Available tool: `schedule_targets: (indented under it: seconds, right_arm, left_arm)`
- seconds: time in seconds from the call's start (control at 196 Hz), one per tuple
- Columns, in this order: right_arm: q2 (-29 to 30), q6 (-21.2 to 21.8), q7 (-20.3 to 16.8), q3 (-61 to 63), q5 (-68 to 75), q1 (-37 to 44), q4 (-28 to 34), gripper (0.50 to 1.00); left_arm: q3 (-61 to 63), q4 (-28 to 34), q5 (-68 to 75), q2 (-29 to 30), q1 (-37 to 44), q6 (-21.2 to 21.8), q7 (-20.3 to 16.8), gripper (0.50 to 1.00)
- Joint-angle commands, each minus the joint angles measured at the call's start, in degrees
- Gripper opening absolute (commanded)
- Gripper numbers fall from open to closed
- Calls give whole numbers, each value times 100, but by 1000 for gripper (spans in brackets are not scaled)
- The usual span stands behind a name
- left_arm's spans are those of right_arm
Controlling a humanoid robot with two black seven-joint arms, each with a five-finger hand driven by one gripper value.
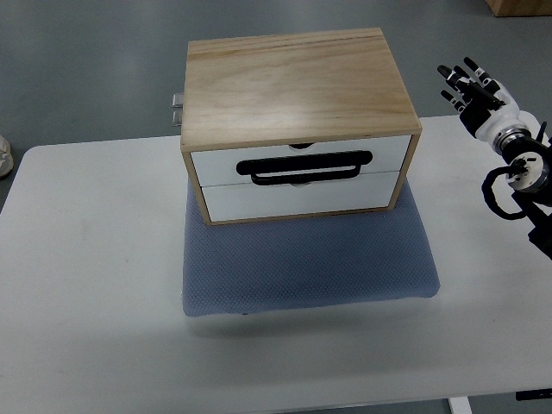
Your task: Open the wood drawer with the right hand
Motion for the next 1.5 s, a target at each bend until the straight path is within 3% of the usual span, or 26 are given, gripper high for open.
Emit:
schedule_targets:
  seconds: [0.0, 1.118, 1.496]
  right_arm:
    - [4, 8, 0, 0, 0, -4, 0, 944]
    - [-190, 25, 9, -9, 0, -30, 0, 944]
    - [-251, 245, -9, -18, -9, -39, 0, 944]
  left_arm:
    - [-9, -1, -3, 0, 0, 8, 17, 1000]
    - [8, 43, -3, 0, 0, 8, 26, 1000]
    - [-1, 43, -3, 0, 0, 8, 26, 1000]
